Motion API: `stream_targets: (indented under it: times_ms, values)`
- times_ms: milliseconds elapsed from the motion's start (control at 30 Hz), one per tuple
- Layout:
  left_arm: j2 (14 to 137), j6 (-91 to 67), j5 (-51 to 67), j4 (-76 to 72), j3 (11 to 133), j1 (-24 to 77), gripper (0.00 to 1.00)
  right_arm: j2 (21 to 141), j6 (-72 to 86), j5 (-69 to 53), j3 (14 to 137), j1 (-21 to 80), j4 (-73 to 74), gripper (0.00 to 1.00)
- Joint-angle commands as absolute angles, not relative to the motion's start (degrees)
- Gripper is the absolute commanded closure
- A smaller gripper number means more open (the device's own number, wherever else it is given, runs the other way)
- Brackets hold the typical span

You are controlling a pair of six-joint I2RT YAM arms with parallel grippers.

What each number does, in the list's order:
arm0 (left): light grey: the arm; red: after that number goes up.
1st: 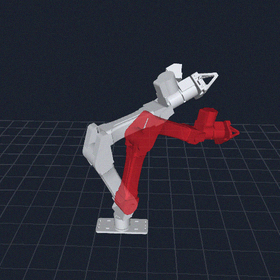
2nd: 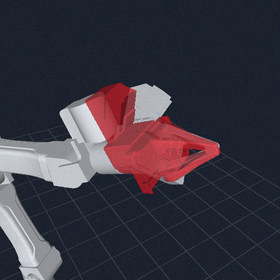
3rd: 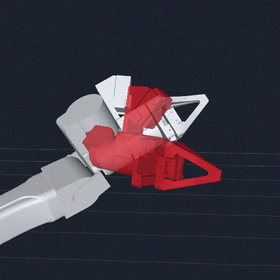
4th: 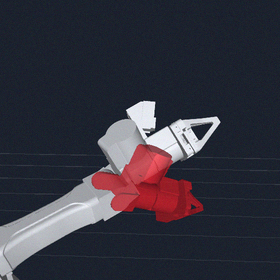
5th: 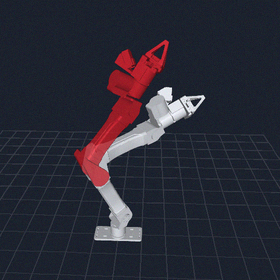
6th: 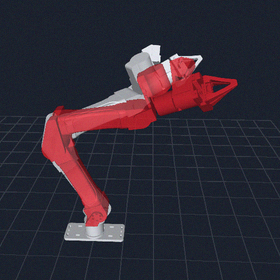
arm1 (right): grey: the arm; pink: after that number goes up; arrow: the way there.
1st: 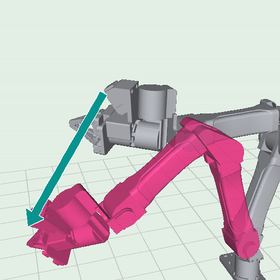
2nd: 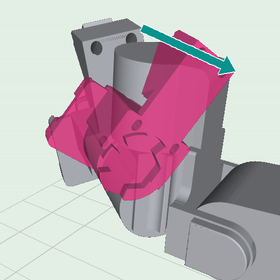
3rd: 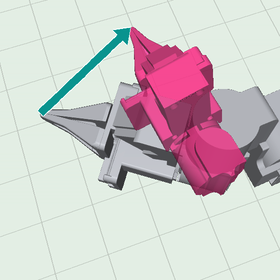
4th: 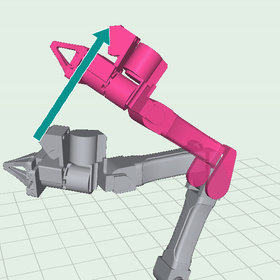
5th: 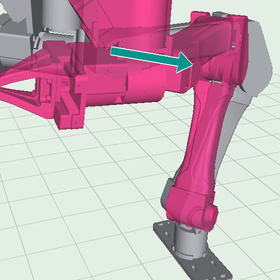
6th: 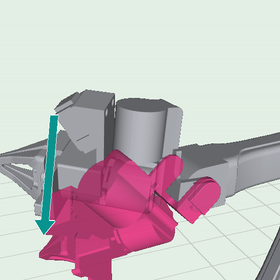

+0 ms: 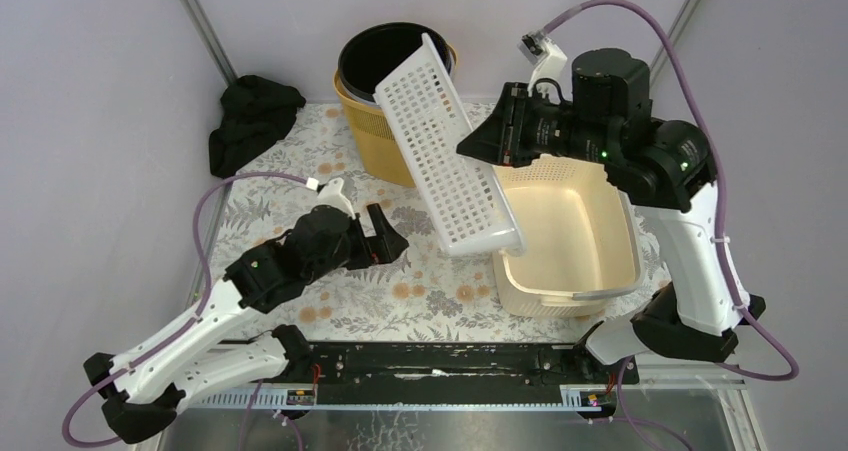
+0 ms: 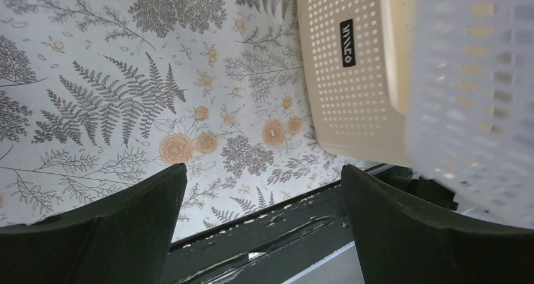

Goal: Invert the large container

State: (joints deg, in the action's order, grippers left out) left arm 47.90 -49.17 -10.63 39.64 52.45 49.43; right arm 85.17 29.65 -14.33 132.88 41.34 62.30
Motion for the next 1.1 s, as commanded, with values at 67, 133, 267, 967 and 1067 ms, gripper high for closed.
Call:
stream_targets:
  times_ms: [67,133,267,967,1067]
  values:
    - [44.51,-50.19,-15.96,45.0,59.36,49.17,0.0,81.79,37.55,-21.6,122.98,41.22,42.37,1.0]
    - [43.98,-50.19,-16.74,46.14,60.86,49.23,0.0,80.08,39.85,-21.71,118.25,41.22,37.64,1.0]
    - [42.53,-50.73,-18.38,48.05,62.58,49.25,0.0,78.23,43.19,-21.33,111.19,41.22,31.12,1.0]
    - [35.53,-56.16,-25.84,58.62,60.31,49.29,0.0,76.75,50.28,-16.78,91.54,41.31,17.27,1.0]
    - [34.78,-57.3,-26.71,60.36,59.93,49.22,0.0,76.56,50.58,-15.65,89.93,41.29,16.48,1.0]
